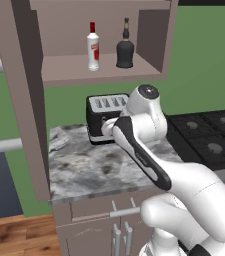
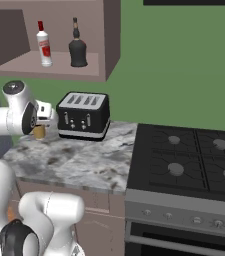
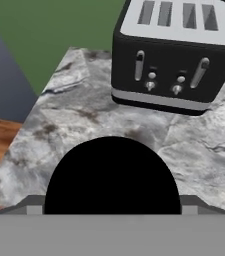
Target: Sort all alcoholic drinks to one cabinet, and non-alcoholic drinks to the other.
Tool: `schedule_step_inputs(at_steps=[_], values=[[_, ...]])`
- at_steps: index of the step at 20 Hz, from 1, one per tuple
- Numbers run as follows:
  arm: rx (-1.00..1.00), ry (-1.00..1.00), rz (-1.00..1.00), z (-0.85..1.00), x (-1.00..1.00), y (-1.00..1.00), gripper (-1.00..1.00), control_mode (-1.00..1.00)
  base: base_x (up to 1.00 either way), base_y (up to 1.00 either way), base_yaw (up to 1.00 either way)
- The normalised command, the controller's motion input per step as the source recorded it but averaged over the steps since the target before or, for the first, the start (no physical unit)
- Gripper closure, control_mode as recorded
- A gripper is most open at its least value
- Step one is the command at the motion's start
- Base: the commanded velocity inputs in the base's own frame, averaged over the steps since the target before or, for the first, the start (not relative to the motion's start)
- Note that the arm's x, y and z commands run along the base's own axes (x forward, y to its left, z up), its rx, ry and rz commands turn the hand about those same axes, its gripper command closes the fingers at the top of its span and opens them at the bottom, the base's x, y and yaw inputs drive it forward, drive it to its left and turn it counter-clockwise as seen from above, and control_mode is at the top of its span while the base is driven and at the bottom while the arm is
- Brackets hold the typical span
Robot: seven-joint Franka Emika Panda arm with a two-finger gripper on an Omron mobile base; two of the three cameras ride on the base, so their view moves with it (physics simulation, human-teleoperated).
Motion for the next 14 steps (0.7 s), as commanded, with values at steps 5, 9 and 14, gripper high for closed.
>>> schedule_step_inputs(at_steps=[5, 9, 14], values=[[0.01, -0.01, -0.01, 0.33, -0.27, -0.26, 1.00, -1.00, 0.00, 0.00, 0.00], [0.00, 0.00, -0.01, 0.30, -0.26, -0.24, 1.00, -1.00, 0.00, 0.00, 0.00], [0.00, -0.01, -0.01, 0.27, -0.30, -0.27, 1.00, -1.00, 0.00, 0.00, 0.00]])
